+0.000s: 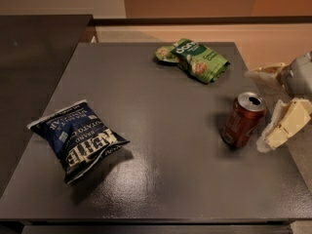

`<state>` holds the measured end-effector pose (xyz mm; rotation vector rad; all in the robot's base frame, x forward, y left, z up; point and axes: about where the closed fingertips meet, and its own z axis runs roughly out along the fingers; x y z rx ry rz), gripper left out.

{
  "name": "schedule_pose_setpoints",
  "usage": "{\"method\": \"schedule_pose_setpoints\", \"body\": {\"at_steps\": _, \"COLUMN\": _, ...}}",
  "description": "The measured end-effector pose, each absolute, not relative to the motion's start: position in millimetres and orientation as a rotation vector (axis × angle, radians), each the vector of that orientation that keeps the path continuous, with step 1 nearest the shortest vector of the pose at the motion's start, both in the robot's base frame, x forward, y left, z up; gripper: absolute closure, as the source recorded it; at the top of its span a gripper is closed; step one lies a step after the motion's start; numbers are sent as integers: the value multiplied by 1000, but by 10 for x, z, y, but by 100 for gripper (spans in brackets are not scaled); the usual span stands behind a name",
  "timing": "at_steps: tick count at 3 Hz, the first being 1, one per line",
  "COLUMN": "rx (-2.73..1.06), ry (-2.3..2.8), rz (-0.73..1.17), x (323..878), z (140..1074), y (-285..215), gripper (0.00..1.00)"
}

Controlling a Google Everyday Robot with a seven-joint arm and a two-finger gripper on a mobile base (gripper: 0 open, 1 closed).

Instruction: Knock coke can over

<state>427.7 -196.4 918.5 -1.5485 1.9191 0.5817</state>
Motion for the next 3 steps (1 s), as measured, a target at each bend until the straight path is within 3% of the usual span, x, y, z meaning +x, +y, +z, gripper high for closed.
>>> {"method": "schedule_pose_setpoints", "body": {"at_steps": 1, "rx": -1511, "ry": 1893, "rz": 636, "x": 4272, "z": 9149, "y": -1975, "gripper": 18}}
{"method": "schedule_pose_setpoints", "body": {"at_steps": 3, "rx": -1491, "ry": 1846, "rz": 714, "x": 4280, "z": 9163, "y": -1927, "gripper": 65}}
